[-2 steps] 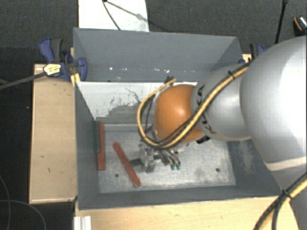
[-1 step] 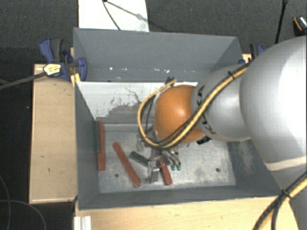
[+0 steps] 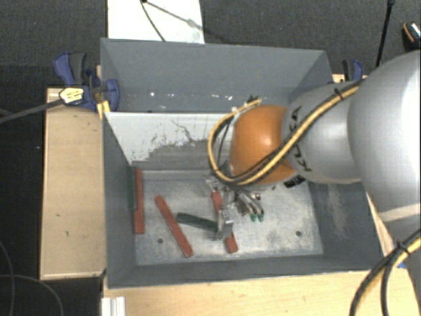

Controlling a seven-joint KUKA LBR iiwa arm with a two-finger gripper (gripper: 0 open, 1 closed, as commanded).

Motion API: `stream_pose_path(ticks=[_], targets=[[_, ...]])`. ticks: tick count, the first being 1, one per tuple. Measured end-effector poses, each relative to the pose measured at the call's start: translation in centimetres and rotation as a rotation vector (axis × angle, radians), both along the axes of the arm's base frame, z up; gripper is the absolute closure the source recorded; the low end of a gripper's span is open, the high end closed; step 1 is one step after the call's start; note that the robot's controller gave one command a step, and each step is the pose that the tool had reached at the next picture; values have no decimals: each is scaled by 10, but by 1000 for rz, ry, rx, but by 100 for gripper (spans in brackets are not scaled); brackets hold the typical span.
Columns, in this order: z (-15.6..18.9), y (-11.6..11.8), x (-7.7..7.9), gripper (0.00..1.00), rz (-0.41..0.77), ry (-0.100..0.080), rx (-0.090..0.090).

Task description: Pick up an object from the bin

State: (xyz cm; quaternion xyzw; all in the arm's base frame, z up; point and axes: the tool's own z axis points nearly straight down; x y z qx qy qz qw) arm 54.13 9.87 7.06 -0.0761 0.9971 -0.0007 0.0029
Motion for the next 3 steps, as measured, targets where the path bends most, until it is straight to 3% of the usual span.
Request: stream_pose_path(ticks=[1,2,3], targets=[[0,4,-17,0,10,6,2],[0,4,-16,100,5,5,2],[143,10,22,100,383,-4,0]])
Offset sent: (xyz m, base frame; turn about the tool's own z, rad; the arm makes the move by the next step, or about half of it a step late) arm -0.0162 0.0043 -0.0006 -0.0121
